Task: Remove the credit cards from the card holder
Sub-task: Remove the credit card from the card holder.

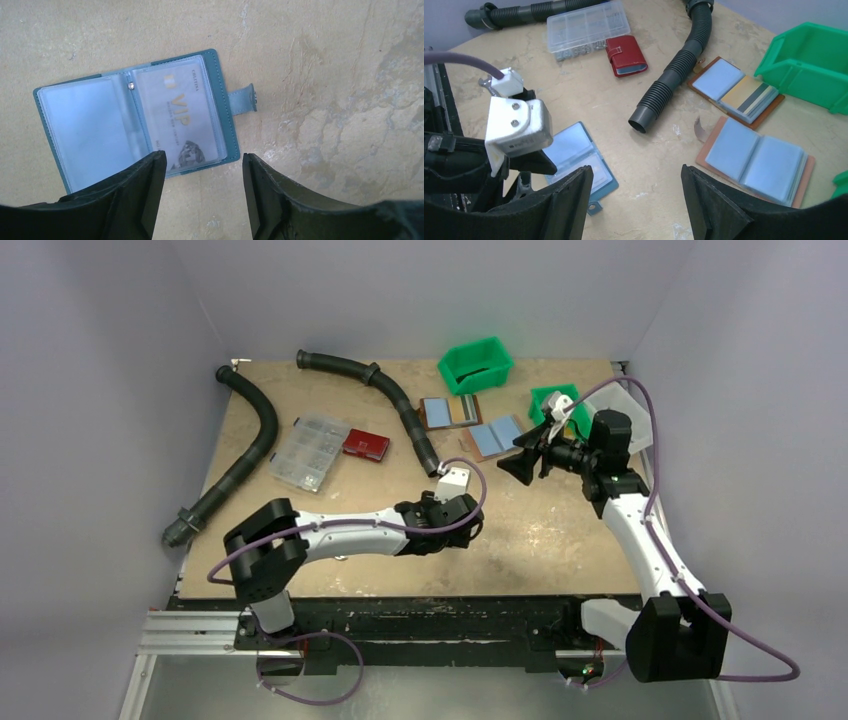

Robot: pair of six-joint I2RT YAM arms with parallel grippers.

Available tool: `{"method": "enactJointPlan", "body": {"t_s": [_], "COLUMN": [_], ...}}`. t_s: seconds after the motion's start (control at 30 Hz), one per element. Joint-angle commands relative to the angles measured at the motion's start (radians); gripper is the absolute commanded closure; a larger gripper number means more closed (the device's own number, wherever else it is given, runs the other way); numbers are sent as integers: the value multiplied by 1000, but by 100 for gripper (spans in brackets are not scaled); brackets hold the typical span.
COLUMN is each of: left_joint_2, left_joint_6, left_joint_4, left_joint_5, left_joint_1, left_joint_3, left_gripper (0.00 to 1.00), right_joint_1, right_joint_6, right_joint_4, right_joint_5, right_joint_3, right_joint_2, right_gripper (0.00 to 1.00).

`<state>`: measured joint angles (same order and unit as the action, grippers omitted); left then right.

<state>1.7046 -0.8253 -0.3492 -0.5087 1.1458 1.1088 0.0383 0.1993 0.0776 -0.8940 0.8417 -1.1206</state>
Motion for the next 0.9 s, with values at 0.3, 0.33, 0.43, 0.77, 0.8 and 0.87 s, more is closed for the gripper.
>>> {"method": "enactJointPlan", "body": {"t_s": [0.3,0.33,0.43,0.77,0.8,0.87], "left_joint_2": [148,156,182,236,235,228], "left_joint_6": [3,4,4,-32,-33,-34], "left_joint_4": [-79,-79,-87,-181,-183,-184], "left_joint_5": [-58,-57,-61,-117,-122,-128], "left_joint_1": [11,11,11,14,15,17], "left_joint_3": [128,136,158,207,206,204], "left_gripper": [44,43,42,41,40,40], "right_joint_1": [-3,-3,-3,-2,-3,-3], "right_joint_6": [47,50,55,55,55,55], "right_joint_4": [59,64,69,71,70,69], "right_joint_5": [-25,-27,-28,-28,-28,-26], "right_joint_3": [49,51,54,53,51,51], "right_joint_2": [-58,-62,-72,-77,-78,-80], "right_gripper": [27,27,27,28,28,28]}}
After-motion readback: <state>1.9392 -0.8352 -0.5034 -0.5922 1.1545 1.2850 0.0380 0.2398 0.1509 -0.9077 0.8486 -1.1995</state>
